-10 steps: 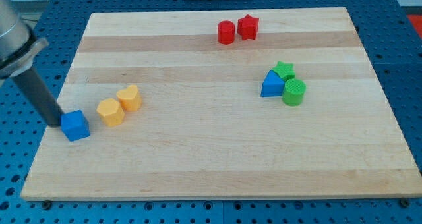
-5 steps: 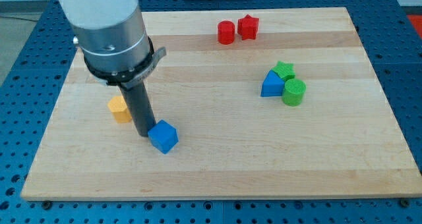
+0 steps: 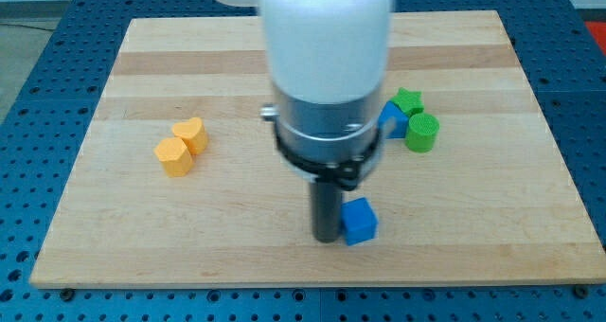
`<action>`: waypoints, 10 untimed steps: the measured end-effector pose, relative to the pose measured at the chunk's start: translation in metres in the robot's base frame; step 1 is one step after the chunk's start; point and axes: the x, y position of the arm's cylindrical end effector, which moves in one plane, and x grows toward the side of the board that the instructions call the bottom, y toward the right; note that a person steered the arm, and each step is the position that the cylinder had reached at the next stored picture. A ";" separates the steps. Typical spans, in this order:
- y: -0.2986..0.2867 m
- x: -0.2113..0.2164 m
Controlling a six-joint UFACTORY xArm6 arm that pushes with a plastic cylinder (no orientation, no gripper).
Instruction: Move the blue cube into the triangle
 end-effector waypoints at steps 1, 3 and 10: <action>0.056 0.022; 0.087 0.021; 0.040 -0.075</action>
